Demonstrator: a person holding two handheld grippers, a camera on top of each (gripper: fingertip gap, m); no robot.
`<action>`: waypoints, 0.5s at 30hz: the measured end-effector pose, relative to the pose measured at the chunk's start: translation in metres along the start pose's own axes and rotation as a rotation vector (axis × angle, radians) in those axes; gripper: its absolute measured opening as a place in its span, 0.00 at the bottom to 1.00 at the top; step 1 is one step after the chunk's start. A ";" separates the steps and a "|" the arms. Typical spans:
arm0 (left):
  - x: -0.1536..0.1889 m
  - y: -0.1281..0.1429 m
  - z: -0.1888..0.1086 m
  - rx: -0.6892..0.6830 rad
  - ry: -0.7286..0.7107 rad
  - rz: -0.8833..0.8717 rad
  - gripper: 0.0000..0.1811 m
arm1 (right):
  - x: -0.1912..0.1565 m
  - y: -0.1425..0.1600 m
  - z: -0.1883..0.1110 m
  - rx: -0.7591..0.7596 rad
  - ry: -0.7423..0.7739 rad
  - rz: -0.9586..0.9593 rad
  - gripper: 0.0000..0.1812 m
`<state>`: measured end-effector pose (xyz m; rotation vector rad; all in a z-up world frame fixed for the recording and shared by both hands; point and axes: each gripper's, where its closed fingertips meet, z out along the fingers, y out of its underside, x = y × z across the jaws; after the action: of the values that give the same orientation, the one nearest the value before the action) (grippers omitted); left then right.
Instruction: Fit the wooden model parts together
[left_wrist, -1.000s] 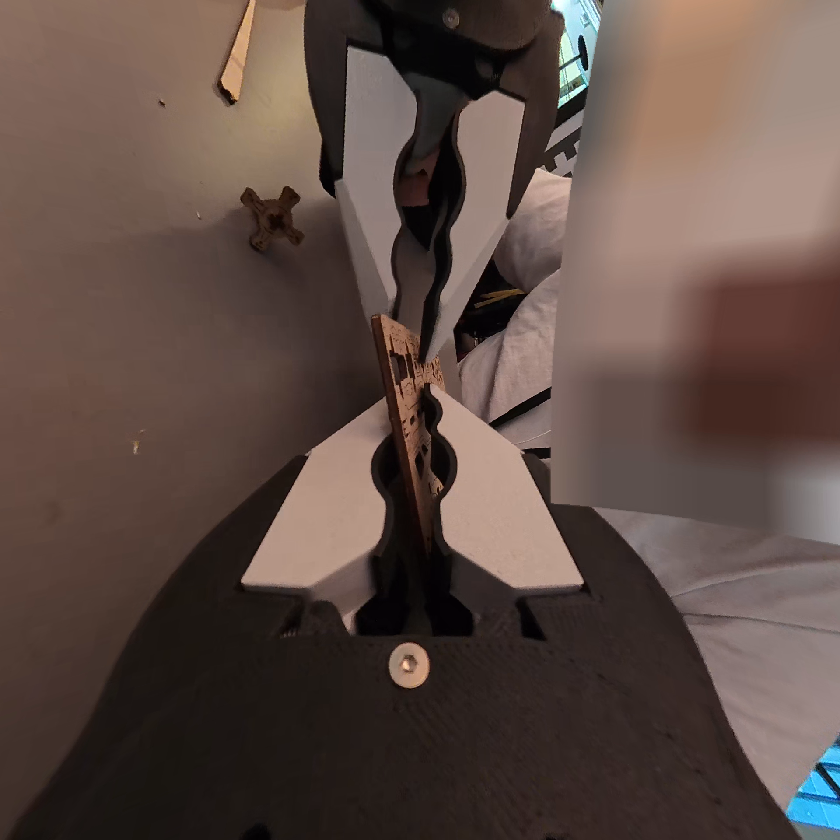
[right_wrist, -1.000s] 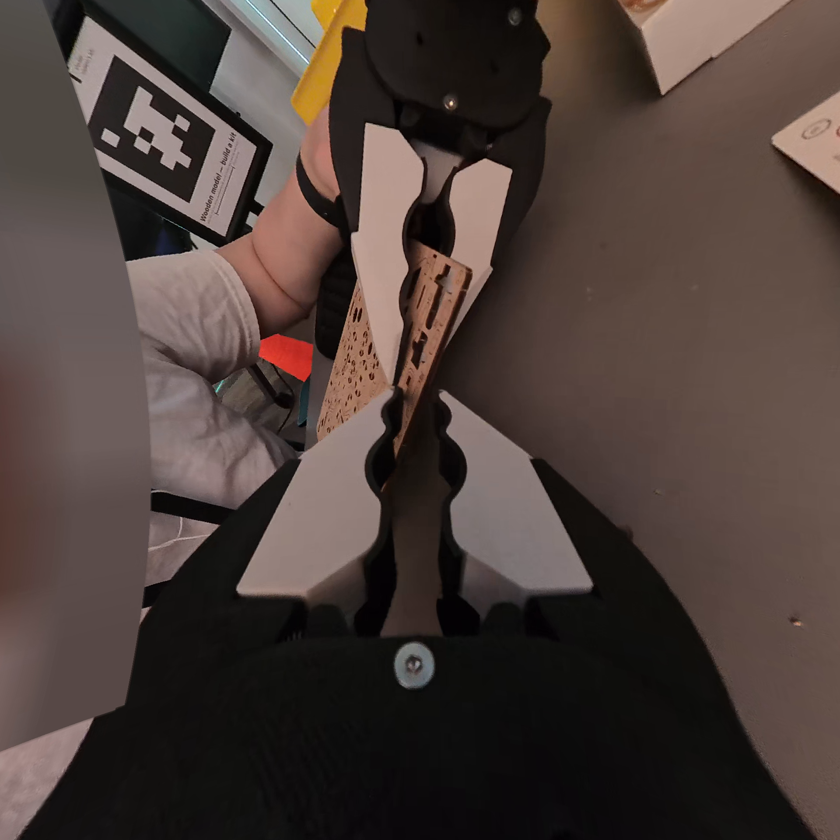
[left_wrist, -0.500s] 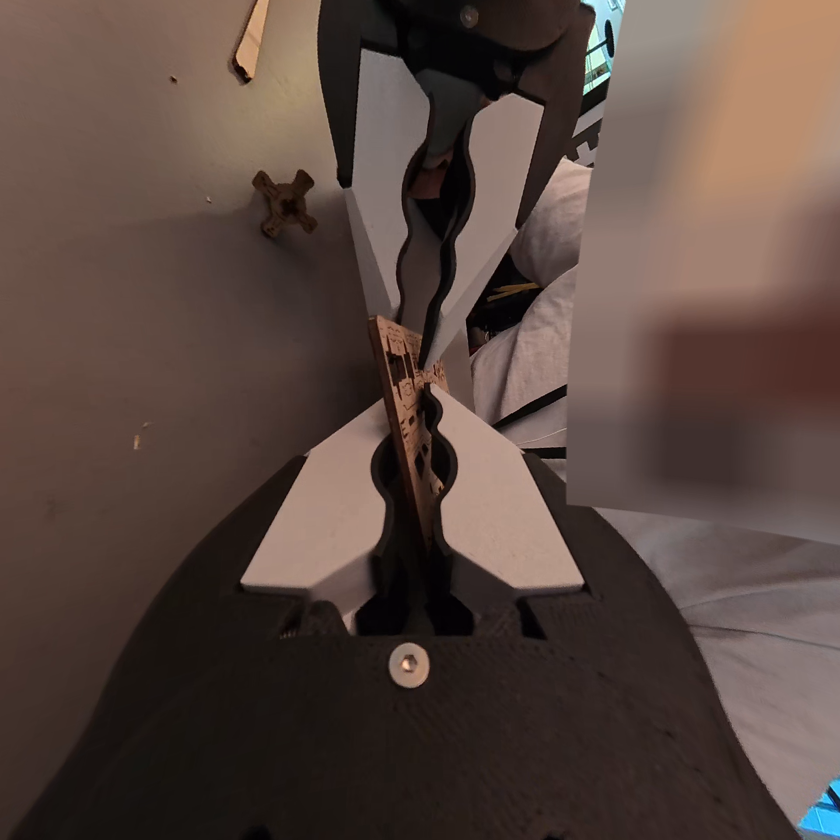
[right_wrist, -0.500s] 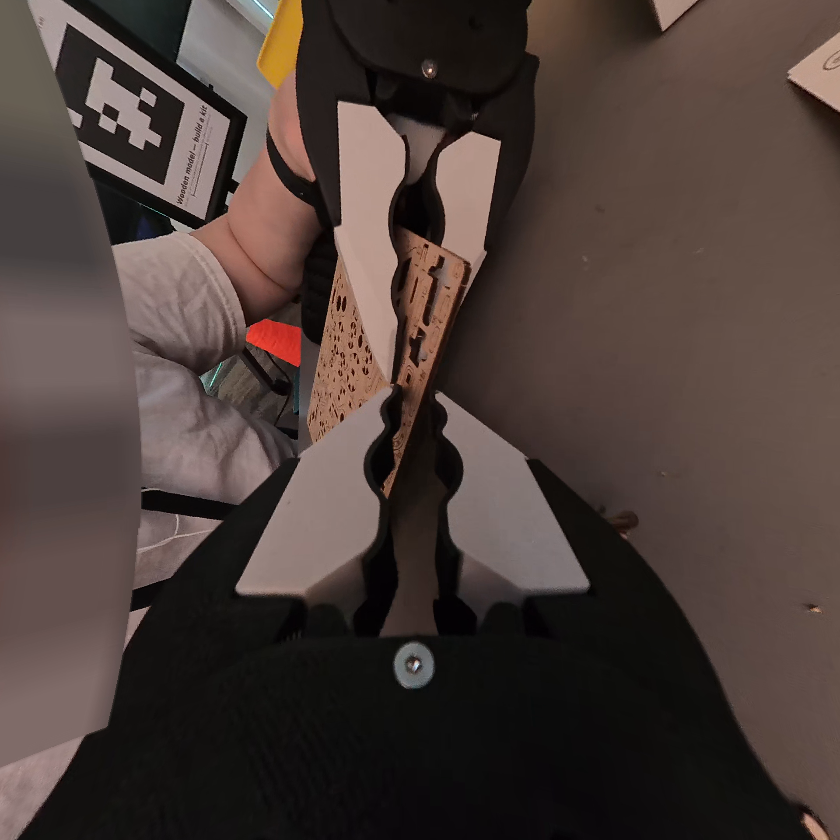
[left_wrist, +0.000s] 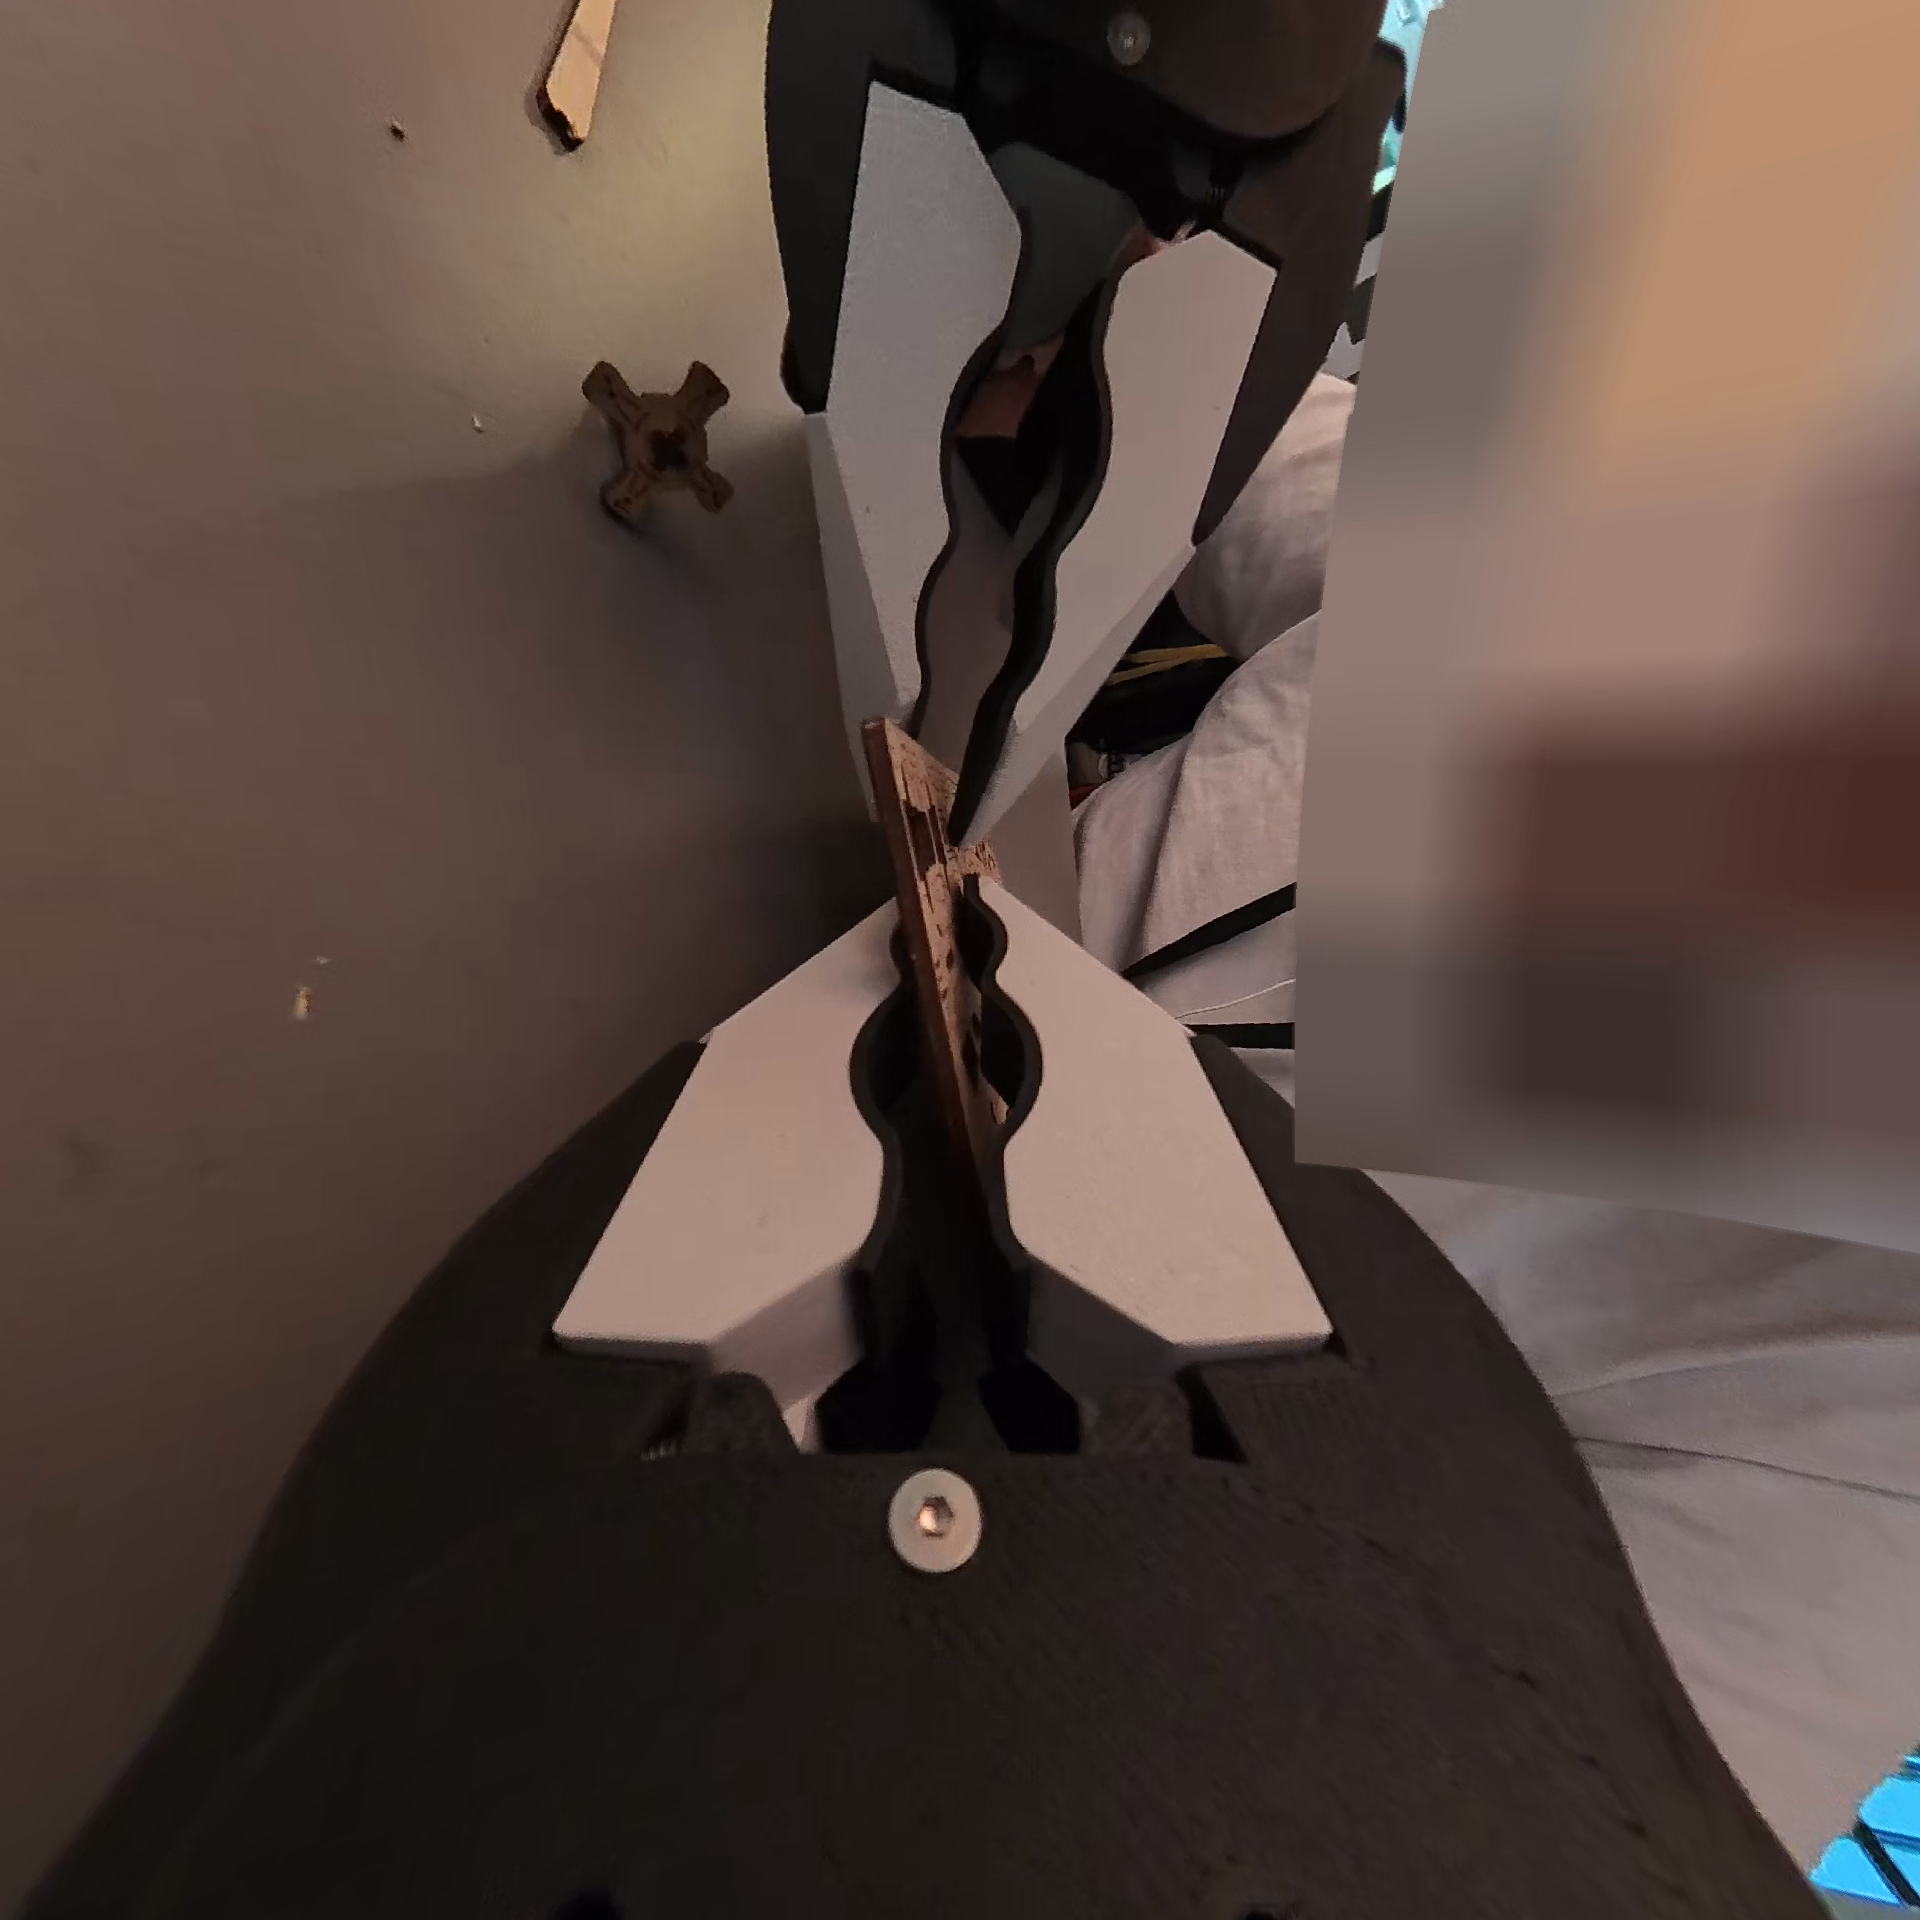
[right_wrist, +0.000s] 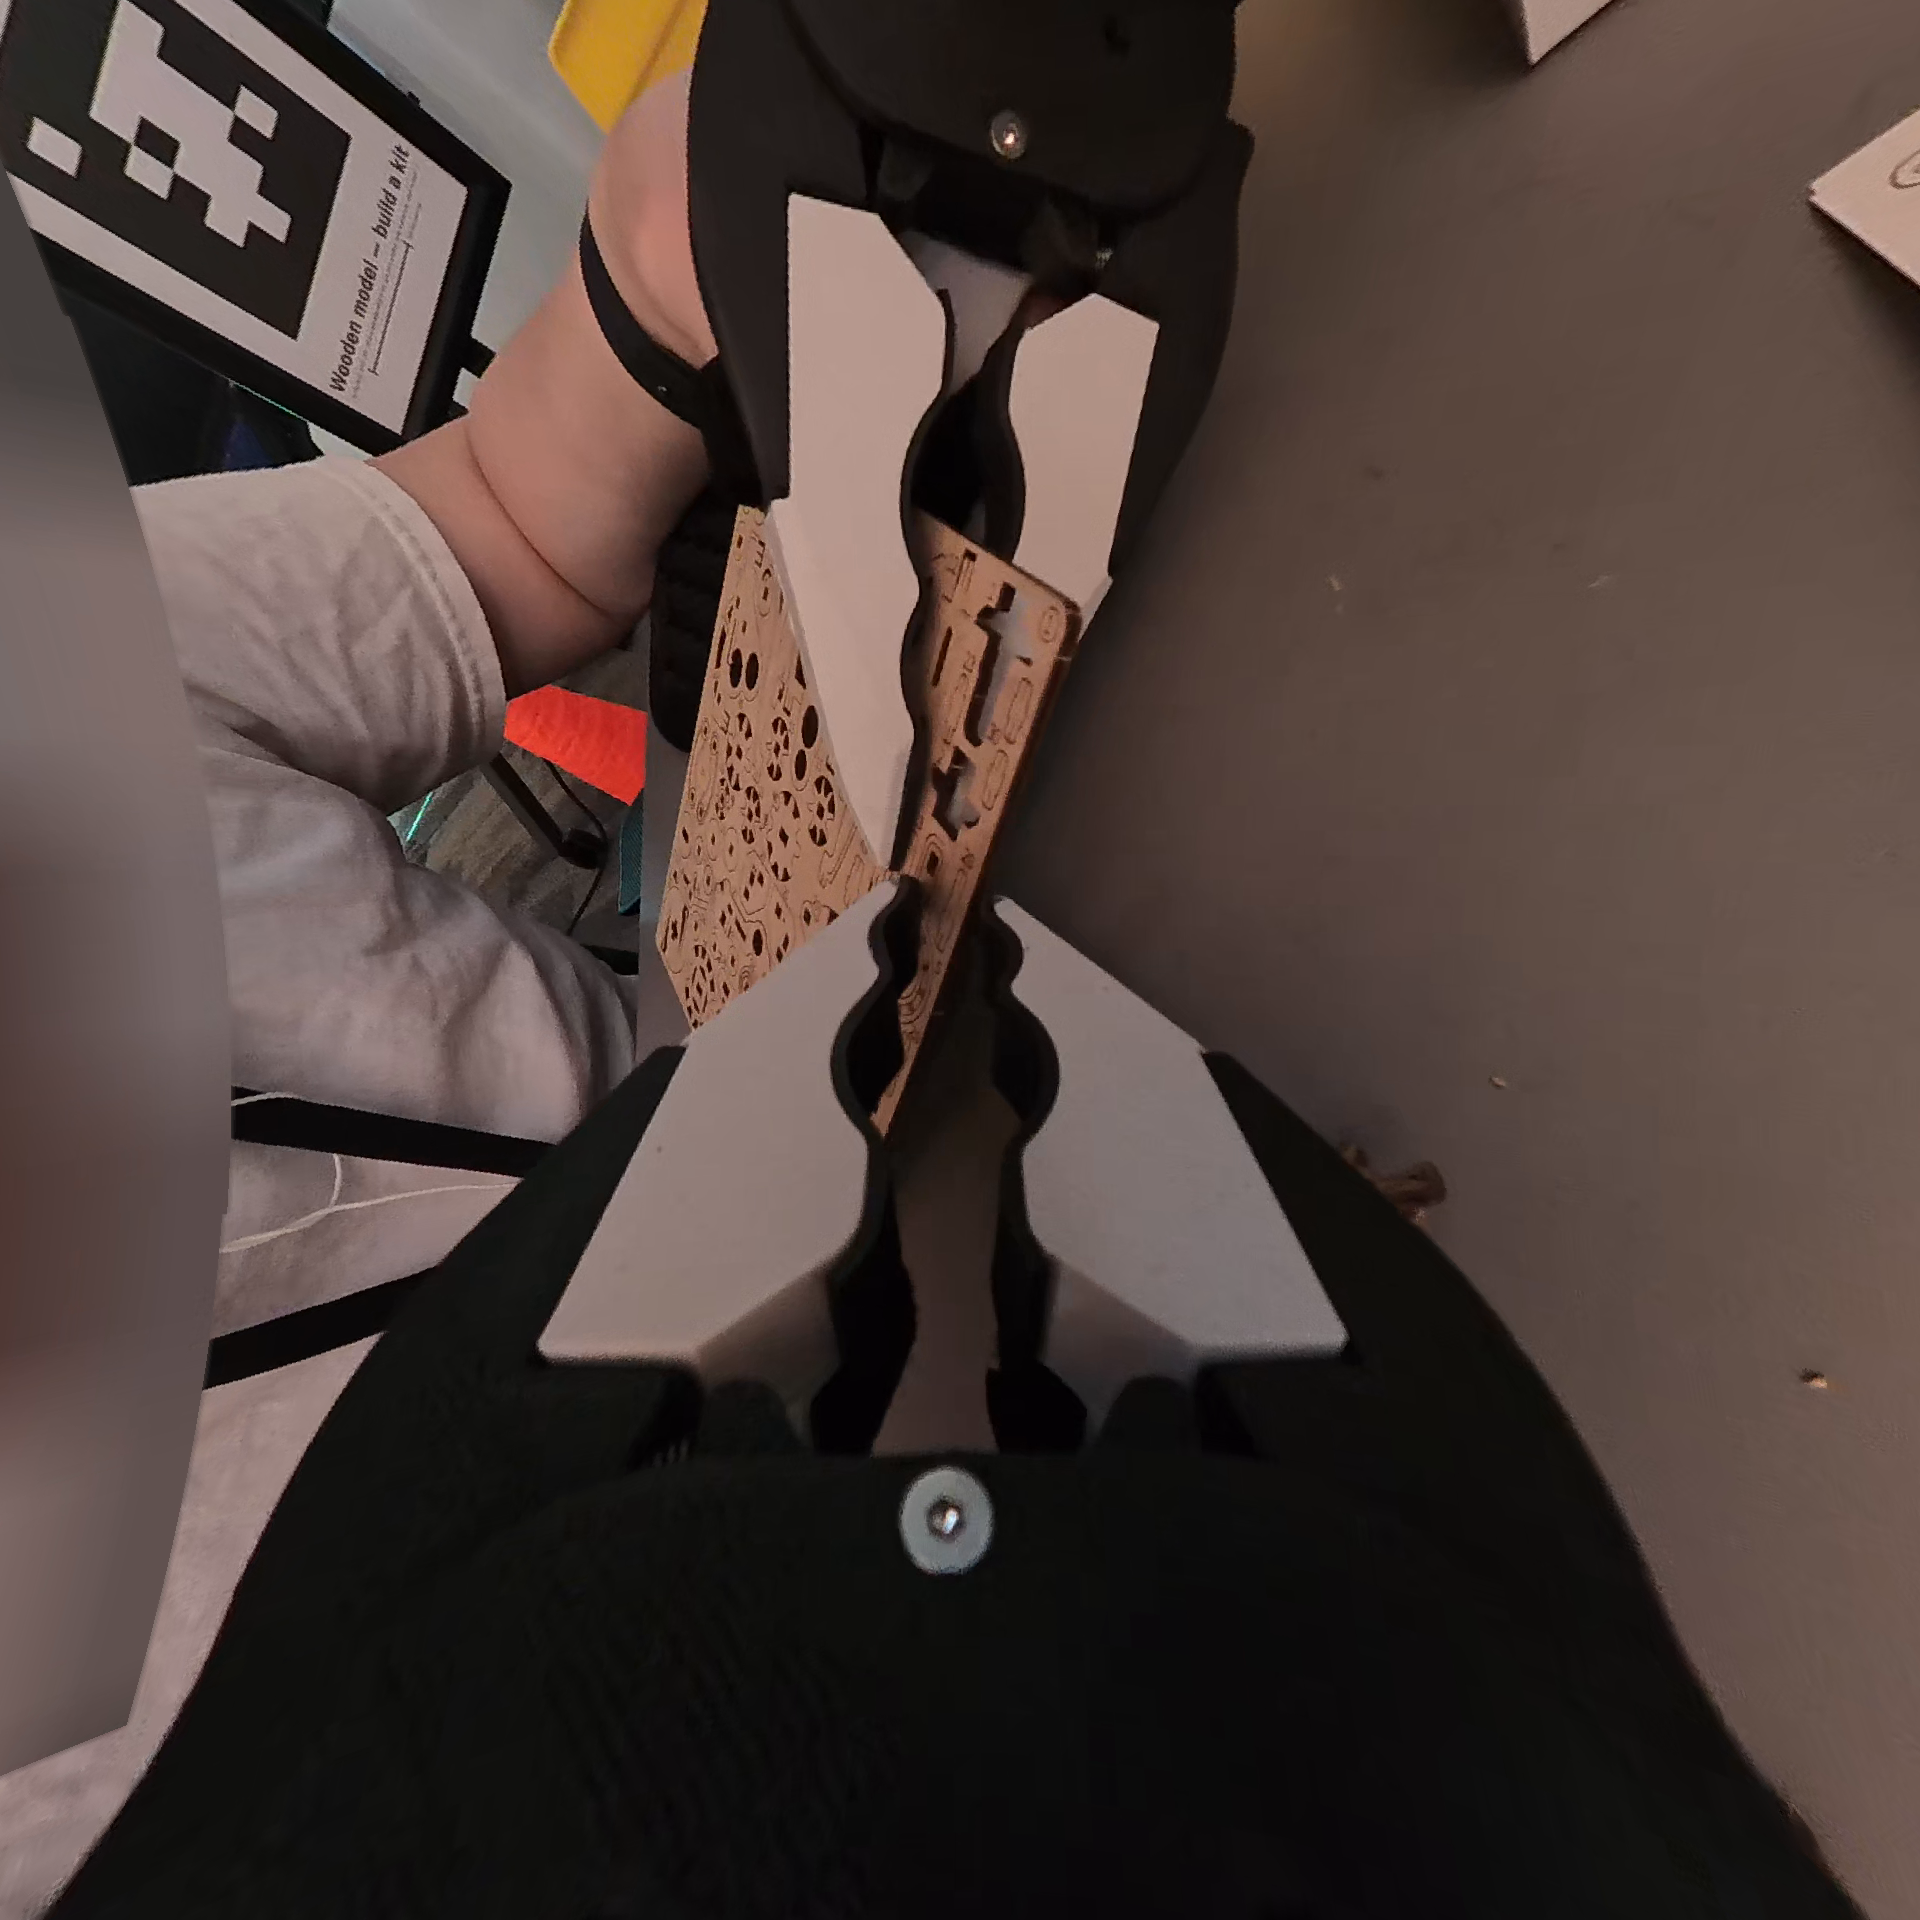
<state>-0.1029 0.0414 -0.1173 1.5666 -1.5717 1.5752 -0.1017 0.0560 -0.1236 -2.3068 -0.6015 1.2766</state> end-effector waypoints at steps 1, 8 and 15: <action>0.000 0.001 0.000 -0.004 0.011 -0.007 0.01 | -0.001 0.001 0.001 -0.005 -0.010 0.000 0.05; 0.002 -0.001 0.001 0.009 0.054 -0.027 0.01 | -0.004 -0.005 -0.001 0.034 -0.063 0.039 0.04; 0.000 -0.002 0.000 0.017 0.037 -0.024 0.01 | 0.001 -0.010 -0.010 0.067 -0.063 0.042 0.03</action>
<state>-0.1010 0.0422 -0.1161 1.5506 -1.5179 1.5995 -0.0944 0.0630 -0.1139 -2.2431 -0.5260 1.3722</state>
